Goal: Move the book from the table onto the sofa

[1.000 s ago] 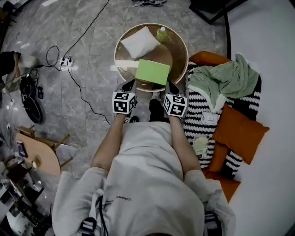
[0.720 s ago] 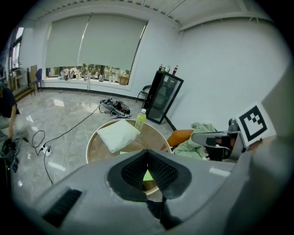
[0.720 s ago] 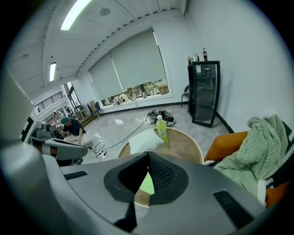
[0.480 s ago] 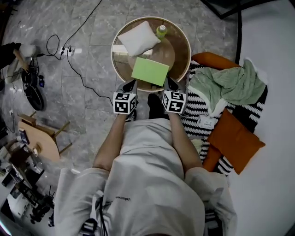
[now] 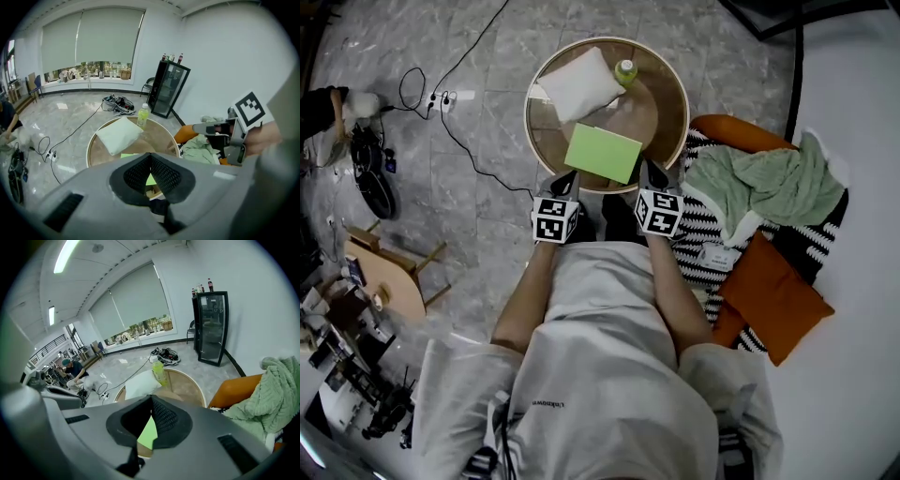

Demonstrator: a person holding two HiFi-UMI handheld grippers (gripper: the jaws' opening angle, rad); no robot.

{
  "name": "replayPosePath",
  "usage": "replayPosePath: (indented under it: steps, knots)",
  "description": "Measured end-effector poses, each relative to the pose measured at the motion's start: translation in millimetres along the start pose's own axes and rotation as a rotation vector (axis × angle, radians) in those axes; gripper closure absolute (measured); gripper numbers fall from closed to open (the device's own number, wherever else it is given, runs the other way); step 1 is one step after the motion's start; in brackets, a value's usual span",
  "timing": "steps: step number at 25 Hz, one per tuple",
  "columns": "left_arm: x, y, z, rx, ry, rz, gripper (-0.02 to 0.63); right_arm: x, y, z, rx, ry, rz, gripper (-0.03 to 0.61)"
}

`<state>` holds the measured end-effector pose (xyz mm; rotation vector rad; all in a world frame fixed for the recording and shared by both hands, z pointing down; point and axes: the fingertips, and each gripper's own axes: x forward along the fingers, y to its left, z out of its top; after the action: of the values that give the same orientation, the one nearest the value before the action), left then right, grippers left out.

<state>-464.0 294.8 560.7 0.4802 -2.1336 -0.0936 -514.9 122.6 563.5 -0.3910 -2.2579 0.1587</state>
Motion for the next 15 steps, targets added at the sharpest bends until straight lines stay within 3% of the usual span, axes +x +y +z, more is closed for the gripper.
replayPosePath:
  steps: [5,15]
  knots:
    - [5,-3,-5,-0.01,0.031,-0.021,0.604,-4,-3,-3,0.025,-0.013,-0.023,0.572]
    - [33,4,-8,0.081,0.107,-0.141,0.604,-11,-21,-27,0.124,0.002,-0.127,0.572]
